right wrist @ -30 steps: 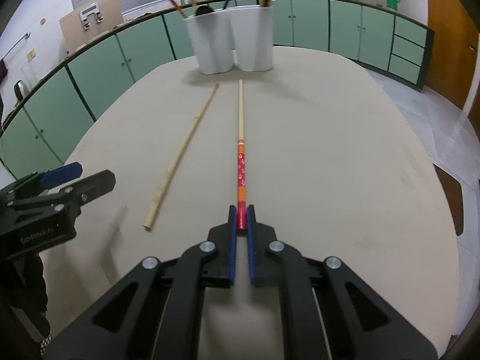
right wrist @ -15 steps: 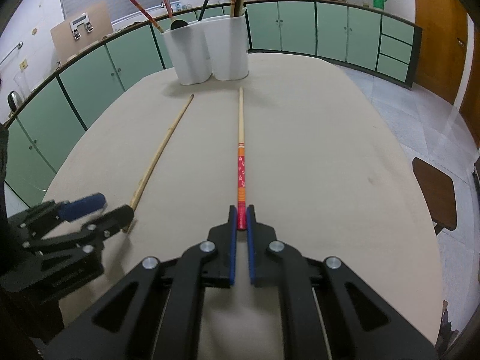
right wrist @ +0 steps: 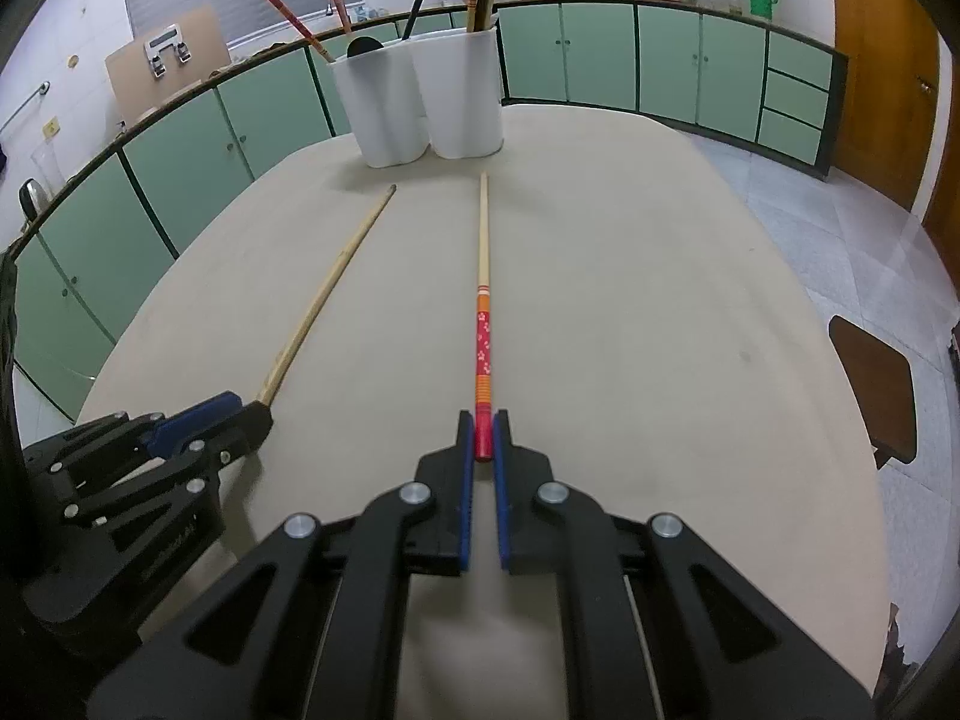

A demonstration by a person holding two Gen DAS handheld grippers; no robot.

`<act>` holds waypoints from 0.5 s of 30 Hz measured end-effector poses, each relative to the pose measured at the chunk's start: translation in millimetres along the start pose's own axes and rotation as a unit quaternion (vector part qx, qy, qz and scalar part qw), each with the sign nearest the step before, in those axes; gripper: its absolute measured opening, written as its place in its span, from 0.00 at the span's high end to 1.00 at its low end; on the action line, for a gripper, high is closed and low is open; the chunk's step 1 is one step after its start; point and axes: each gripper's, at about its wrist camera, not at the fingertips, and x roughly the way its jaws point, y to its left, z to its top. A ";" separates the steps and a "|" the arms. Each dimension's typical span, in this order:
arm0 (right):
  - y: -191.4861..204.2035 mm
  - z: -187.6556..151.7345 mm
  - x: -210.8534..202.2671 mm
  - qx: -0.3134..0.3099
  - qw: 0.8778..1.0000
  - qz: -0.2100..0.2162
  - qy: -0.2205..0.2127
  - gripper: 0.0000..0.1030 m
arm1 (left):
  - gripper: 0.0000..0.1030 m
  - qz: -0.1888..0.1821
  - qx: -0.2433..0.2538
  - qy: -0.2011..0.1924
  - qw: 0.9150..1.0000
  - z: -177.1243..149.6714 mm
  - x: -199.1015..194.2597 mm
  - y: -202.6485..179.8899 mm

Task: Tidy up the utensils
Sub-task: 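Grasp the plain wooden chopstick at its end with the left tool, then lift both chopsticks and carry them over the white holder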

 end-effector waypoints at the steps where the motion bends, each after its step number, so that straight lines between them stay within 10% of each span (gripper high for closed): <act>1: 0.0 0.0 0.0 0.000 1.000 0.000 0.000 0.95 | 0.89 0.001 0.000 -0.001 1.000 -0.2 -0.4 -0.5; 15: -5.0 3.3 -7.2 0.002 1.000 0.002 -0.011 0.95 | 0.93 -0.005 -0.018 -0.017 1.000 7.0 -13.3 10.2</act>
